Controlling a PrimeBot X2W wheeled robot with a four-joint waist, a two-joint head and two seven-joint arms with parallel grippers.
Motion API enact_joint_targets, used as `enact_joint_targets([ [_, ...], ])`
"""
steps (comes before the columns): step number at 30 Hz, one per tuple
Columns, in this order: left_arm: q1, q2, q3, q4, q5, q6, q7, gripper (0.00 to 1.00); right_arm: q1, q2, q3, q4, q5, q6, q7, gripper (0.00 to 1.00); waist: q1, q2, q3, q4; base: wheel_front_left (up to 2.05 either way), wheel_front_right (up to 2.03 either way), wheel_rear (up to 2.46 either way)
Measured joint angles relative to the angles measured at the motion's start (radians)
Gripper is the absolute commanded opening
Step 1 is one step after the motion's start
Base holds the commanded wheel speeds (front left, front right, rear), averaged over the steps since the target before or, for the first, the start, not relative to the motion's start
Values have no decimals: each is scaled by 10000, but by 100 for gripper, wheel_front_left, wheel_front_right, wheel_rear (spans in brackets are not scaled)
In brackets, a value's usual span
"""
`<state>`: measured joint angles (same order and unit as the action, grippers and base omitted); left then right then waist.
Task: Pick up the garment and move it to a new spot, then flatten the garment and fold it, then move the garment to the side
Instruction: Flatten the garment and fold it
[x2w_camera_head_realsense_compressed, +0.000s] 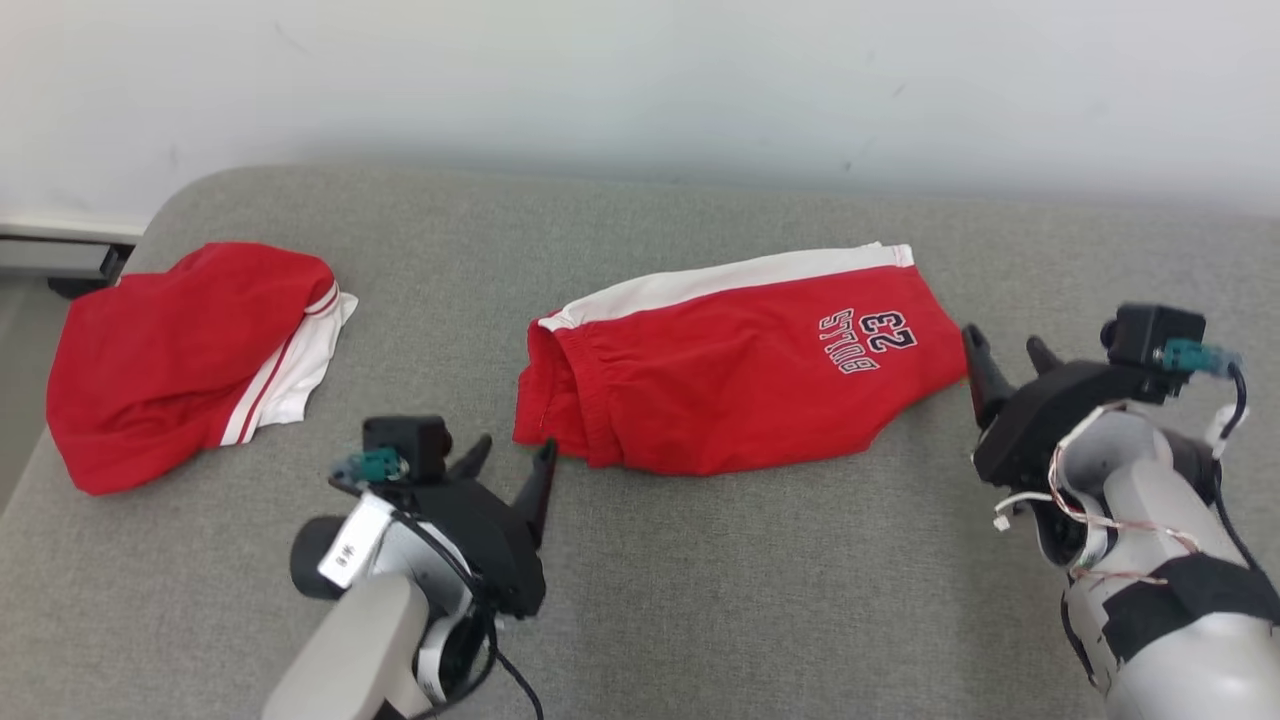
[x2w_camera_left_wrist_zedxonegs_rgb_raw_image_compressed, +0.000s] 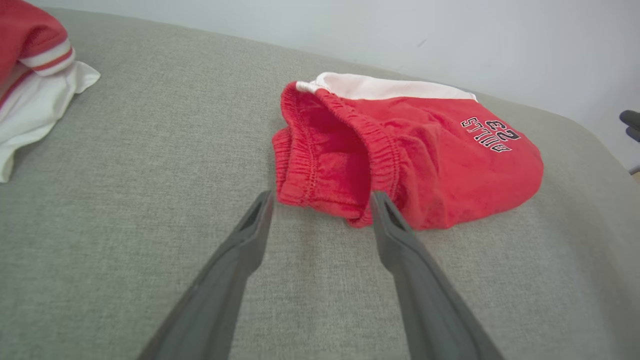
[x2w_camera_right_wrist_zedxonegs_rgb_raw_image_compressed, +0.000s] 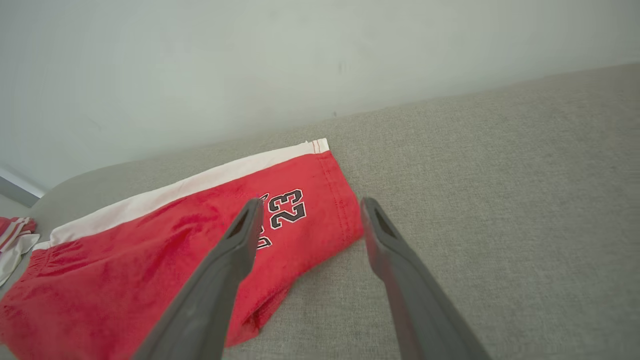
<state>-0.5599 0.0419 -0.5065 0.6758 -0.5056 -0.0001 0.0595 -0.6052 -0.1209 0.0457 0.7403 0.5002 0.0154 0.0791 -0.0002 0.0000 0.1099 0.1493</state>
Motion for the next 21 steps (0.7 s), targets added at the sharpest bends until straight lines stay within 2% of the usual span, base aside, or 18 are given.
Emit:
enact_joint_targets([
  [10, 190, -10, -704, -40, 414, -192, -77, 100, 239, 46, -462, 362, 280, -479, 50, 100, 1, 0, 57, -108, 0, 0, 0],
  [21, -371, -25, -1218, -44, 550, -366, -77, 100, -599, 82, -339, 604, 261, -865, 456, 100, 3, 0, 740, 25, 0, 0, 0],
])
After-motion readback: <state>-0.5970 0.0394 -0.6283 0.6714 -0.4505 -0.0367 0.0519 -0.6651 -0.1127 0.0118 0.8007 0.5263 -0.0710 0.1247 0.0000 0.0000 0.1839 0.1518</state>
